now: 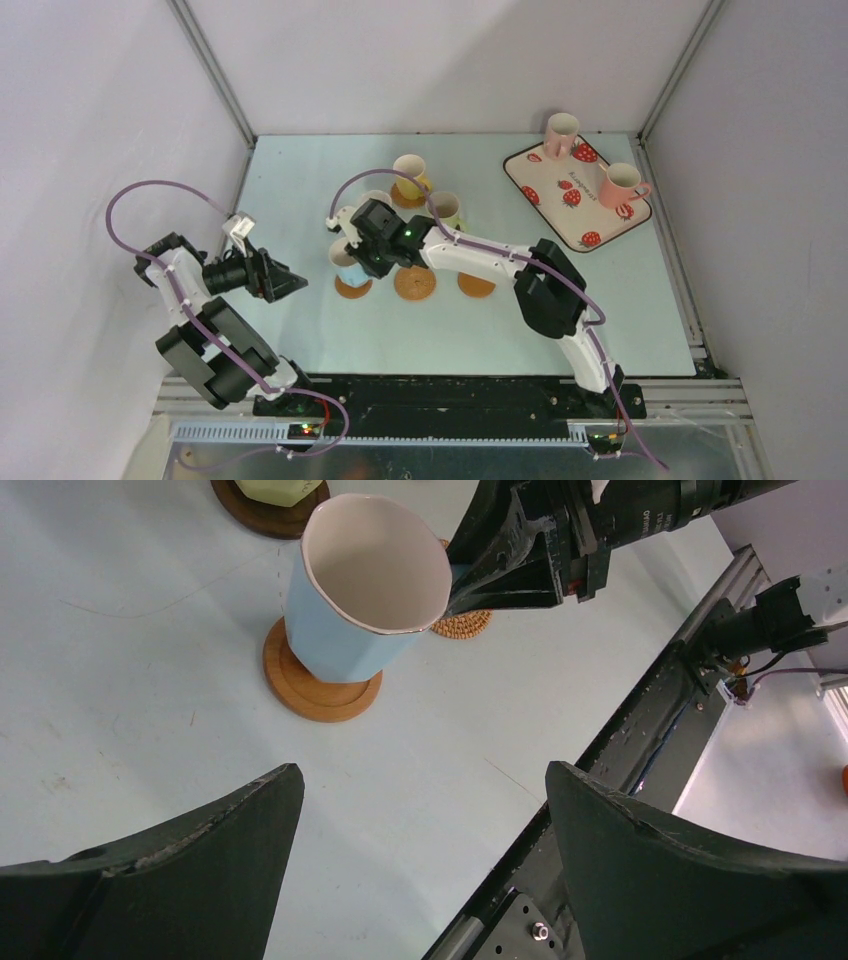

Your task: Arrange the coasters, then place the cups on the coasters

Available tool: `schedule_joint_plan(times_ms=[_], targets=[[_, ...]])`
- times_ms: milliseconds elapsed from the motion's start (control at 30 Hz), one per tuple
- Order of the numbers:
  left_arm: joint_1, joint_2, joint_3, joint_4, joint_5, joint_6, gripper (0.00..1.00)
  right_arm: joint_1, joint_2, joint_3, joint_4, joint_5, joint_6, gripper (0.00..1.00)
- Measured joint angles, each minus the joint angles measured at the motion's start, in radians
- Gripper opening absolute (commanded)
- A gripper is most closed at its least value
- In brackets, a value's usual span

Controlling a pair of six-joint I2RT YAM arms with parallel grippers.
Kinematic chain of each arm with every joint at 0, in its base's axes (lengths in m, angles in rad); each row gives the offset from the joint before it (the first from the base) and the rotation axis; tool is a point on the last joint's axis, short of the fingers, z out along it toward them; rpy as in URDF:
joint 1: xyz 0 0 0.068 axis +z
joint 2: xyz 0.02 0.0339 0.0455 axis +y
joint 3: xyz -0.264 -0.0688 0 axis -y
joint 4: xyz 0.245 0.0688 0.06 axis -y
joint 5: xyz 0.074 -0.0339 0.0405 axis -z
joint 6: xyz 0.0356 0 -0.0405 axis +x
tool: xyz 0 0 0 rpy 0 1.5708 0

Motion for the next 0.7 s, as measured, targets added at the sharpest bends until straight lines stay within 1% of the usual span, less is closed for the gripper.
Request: schedule_joint_plan(times_ms=[700], targets=[[0.002, 0.000, 0.000, 0.000, 0.000, 0.003, 0.98, 0.024, 0.010, 0.000, 0.009, 0.006, 0.000, 0.00]])
